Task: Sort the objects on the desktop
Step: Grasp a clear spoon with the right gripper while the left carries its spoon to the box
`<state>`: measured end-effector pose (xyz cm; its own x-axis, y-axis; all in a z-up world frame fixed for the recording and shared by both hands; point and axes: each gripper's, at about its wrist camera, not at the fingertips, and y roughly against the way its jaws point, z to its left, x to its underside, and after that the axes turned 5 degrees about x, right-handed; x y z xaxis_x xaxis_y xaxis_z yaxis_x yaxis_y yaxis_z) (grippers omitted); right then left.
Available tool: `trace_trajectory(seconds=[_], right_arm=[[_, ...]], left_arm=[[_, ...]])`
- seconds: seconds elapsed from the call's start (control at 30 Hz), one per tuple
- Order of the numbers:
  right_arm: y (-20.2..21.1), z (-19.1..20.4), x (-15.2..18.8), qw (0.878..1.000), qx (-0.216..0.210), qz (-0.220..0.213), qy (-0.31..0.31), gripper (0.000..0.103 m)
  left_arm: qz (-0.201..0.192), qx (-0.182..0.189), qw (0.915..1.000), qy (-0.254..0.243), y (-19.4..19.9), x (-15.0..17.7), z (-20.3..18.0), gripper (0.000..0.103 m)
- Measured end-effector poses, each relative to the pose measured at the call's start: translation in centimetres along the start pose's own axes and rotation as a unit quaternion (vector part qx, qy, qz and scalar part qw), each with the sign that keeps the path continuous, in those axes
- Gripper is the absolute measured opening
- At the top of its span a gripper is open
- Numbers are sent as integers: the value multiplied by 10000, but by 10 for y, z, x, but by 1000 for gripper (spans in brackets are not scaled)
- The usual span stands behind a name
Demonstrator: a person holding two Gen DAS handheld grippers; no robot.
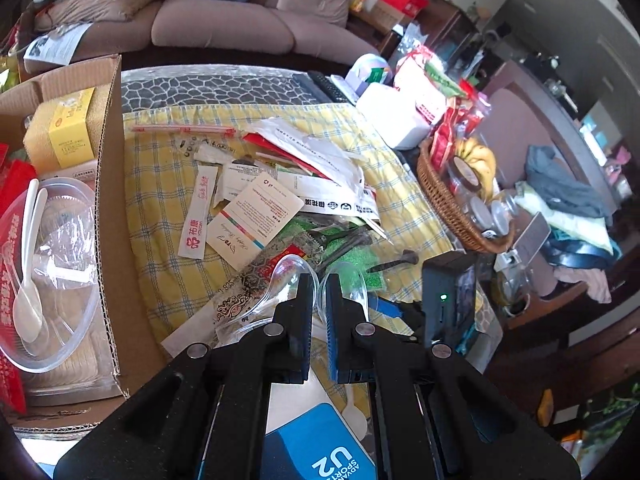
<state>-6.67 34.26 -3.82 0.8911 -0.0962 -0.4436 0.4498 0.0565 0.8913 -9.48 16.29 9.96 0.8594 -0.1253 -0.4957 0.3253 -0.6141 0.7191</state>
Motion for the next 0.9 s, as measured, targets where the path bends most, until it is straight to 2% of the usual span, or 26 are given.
trace_trajectory(seconds=[0.07,0.1,0.13,0.23,0.5,0.73,0.9], right_arm=[[-3,7,2,9990,317,-42,320,50],[-3,9,3,9980,426,-62,456,31],[-2,7,3,9978,402,-57,520,27],[7,1,2,9984,231,-35,522,28],[77,-4,-21,9962,-641,-579,144,28],[149,62,-62,9826,-1390,-1094,561,28],[166,121,-80,9701,-1953,-1140,879,28]], left_arm=[[-46,43,10000,-5,6,0,0,6],[-61,76,10000,-2,8,-1,0,6],[-73,108,9999,1,10,-2,0,6],[-113,164,9998,-14,16,-4,-2,6],[-412,285,9987,-40,57,-16,-5,6],[-851,107,9962,132,119,-33,24,6],[-1031,-210,9937,375,152,-36,67,6]])
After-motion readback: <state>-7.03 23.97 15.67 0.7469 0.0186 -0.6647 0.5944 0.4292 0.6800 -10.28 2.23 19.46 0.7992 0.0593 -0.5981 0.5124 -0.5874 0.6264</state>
